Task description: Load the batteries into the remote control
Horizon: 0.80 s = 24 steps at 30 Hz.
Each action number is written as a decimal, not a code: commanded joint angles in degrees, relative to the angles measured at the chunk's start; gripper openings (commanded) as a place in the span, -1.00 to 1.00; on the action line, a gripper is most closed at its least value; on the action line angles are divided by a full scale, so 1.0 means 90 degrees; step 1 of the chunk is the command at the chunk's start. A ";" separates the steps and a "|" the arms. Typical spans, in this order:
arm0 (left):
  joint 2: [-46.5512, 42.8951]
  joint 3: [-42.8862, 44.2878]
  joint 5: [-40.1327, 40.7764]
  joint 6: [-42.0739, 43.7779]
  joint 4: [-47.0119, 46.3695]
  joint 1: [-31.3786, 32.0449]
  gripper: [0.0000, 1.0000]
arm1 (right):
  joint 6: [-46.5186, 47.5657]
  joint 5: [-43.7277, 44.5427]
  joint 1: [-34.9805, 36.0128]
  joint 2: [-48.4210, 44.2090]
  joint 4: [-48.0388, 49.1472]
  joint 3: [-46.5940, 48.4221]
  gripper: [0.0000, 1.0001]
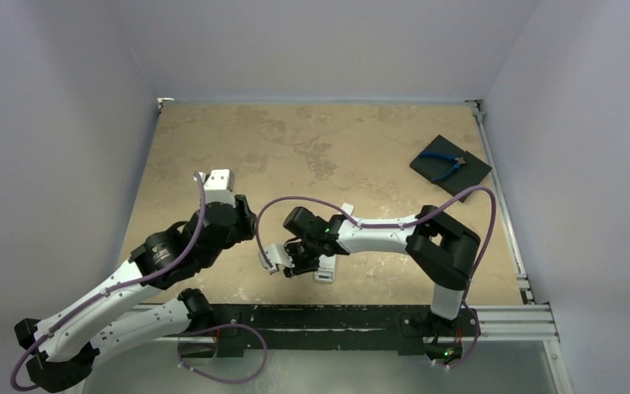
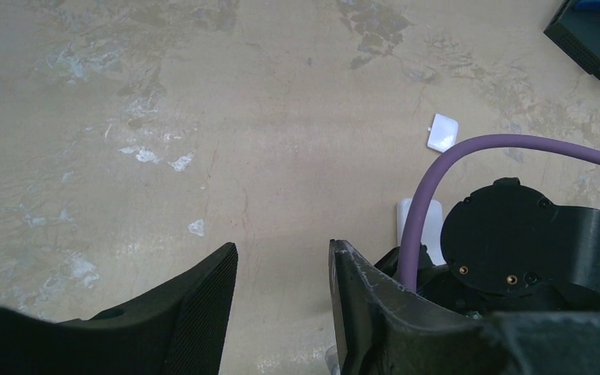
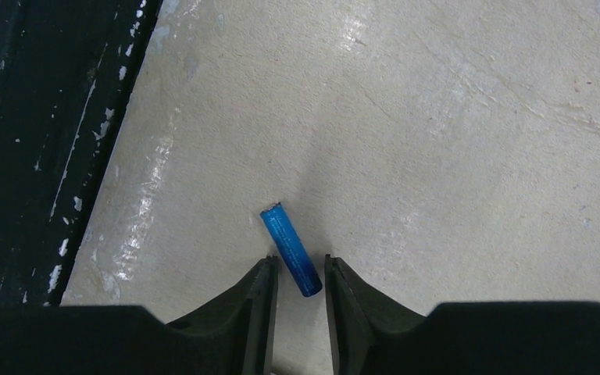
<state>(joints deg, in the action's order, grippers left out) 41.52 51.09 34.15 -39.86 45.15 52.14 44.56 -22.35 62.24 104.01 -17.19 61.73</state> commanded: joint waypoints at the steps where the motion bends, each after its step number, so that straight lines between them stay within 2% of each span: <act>1: -0.0070 -0.0022 0.0062 -0.0006 -0.0072 -0.0017 -0.07 | -0.0055 -0.0011 -0.0017 0.0191 0.0057 0.0179 -0.35; 3: -0.0098 -0.0020 0.0079 -0.0021 -0.0061 -0.0005 -0.07 | -0.0094 -0.0035 -0.0021 0.0170 0.0029 0.0177 -0.49; 6: -0.0137 -0.0032 0.0116 -0.0060 -0.0044 -0.0007 -0.07 | -0.0144 -0.0067 -0.0021 0.0153 -0.0092 0.0207 -0.86; 8: -0.0157 -0.0037 0.0155 -0.0082 -0.0024 -0.0012 -0.06 | -0.0181 0.0034 -0.0021 0.0080 -0.0180 0.0203 -1.00; 17: -0.0107 -0.0039 0.0307 -0.0207 0.0068 -0.0011 -0.06 | -0.0937 0.0313 0.0136 -0.1058 0.0680 -0.0482 -1.00; 24: 0.0031 -0.0020 0.0400 -0.0278 0.0115 -0.0011 -0.06 | -0.1474 0.0815 0.0330 -0.1939 0.0546 -0.0771 -1.00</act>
<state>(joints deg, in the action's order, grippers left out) 41.19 50.87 35.99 -41.36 45.80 52.14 35.57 -18.46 64.38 91.61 -13.45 55.92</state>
